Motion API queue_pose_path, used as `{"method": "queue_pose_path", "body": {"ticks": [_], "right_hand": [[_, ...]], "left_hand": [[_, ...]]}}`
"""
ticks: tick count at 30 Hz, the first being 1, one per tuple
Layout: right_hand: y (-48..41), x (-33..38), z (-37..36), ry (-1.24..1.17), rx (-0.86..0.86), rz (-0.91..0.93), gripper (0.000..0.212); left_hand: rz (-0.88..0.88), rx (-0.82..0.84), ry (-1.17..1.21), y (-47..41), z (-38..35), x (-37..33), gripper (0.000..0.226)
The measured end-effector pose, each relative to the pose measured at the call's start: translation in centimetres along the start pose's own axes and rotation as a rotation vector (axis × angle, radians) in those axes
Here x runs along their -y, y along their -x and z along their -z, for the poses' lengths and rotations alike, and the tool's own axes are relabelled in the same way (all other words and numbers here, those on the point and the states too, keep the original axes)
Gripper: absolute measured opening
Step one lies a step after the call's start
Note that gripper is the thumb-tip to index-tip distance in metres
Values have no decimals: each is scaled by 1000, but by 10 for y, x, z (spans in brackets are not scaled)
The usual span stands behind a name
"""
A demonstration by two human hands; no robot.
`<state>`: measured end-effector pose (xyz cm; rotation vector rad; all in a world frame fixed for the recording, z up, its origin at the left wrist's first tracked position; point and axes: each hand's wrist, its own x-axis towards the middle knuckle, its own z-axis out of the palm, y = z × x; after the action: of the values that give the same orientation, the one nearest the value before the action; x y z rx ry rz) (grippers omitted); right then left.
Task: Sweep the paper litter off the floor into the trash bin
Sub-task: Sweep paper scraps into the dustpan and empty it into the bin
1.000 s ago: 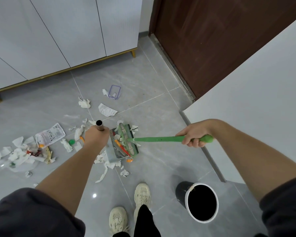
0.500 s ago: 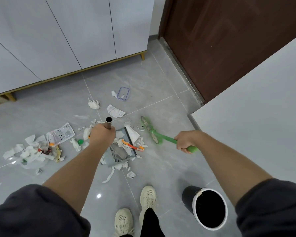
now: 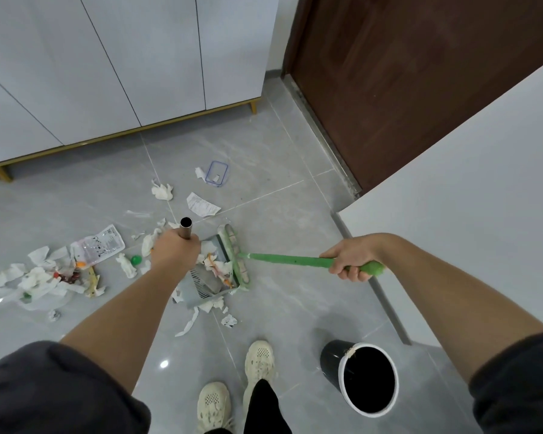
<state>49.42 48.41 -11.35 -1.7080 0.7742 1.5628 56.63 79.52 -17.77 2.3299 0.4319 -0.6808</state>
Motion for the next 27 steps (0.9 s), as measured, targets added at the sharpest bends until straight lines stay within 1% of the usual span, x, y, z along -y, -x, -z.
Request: {"method": "queue_pose_path", "body": {"ticks": [2, 5, 7, 11, 15, 19, 24, 27], "right_hand": [[2, -4, 2, 7, -54, -10, 44], [-3, -5, 0, -2, -117, -48, 33], [-14, -3, -7, 31, -149, -66, 30], [-35, 2, -27, 68, -154, -111, 21], [-41, 13, -39, 104, -152, -109, 16], [-39, 22, -38, 124, -171, -124, 16], [-43, 31, -41, 89, -184, -132, 17], [-46, 35, -39, 94, -213, -118, 31]], "left_hand": [[-11, -8, -12, 3, 5, -1, 30], [-22, -23, -26, 4, 12, -3, 27], [-35, -32, -43, 4, 16, -3, 27], [-29, -69, -52, 2, 30, 1, 29], [-5, -142, -54, 0, 44, 4, 26], [5, -165, -76, 0, 49, 8, 28], [36, -93, -36, -7, 45, 22, 31], [31, -89, -14, -11, 41, 21, 31]]}}
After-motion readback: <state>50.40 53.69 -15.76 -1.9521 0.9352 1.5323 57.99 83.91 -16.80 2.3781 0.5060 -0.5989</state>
